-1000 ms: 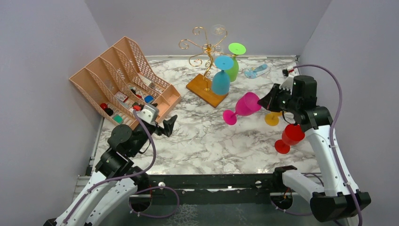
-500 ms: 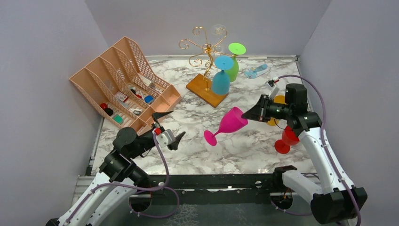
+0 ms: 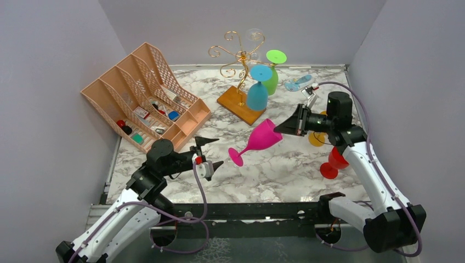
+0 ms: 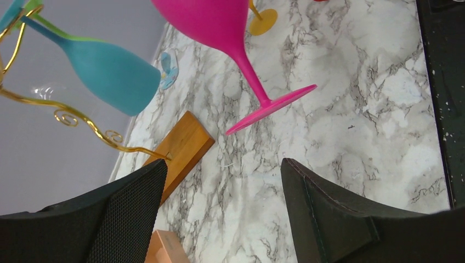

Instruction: Place the wine glass upside down on the wine glass rack

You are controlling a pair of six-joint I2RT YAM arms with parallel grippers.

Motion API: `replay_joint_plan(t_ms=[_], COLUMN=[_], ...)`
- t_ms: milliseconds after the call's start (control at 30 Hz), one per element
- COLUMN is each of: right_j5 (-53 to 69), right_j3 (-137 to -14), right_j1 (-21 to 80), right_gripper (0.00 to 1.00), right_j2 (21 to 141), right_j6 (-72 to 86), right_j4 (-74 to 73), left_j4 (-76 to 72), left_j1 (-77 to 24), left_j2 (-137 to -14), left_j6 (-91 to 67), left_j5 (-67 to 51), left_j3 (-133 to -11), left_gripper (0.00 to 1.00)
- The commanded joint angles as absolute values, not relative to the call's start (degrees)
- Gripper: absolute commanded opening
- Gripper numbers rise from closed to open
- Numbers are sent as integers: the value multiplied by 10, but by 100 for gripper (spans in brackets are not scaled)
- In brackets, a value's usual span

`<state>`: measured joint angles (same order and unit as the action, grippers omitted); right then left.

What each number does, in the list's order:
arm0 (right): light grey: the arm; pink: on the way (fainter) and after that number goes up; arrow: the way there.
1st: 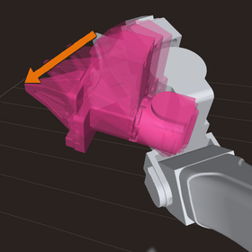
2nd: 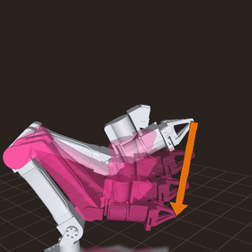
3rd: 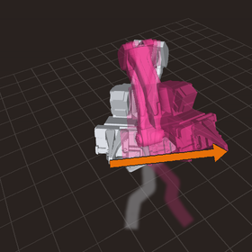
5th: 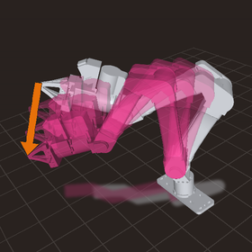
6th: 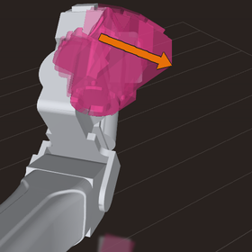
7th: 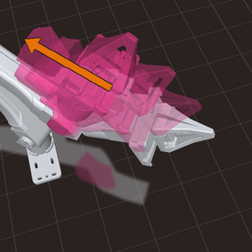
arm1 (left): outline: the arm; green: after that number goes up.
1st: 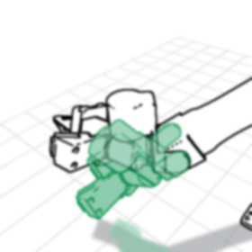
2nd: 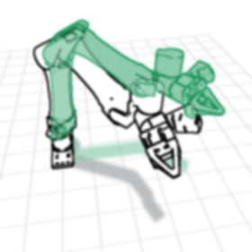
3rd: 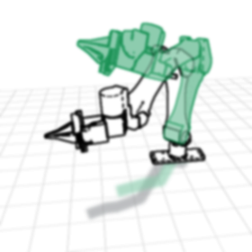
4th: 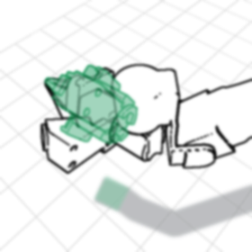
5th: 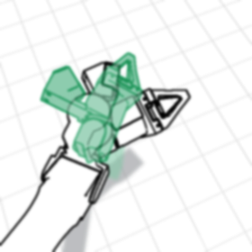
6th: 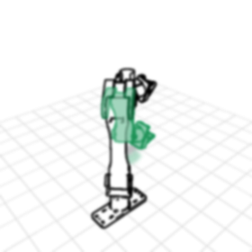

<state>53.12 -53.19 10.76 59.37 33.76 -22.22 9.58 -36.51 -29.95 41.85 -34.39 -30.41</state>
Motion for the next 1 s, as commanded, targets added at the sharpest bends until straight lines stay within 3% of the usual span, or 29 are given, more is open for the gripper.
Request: replay_joint_plan(t_ms=[0,233,600,833,967], right_j5=[563,564,568,572,575], right_j3=[-548,-570,-568,-566,-573], right_j1=[117,128,135,139,141], right_gripper=[1,1,1,1,1], right_j2=[612,642,661,676,684], right_j6=[368,369,382,385,381], right_j4=[-165,-157,-131,-120,-123], left_j4=[96,90,90,90,90], left_j1=[-368,-368,-368,-368,-368], left_j2=[-323,-365,-414,-422,-433], left_j6=[452,470,478,483,485], left_j5=[-411,-435,-481,-489,-500], left_j3=[-314,-334,-345,-347,-351], left_gripper=[80,75,50,45,38])
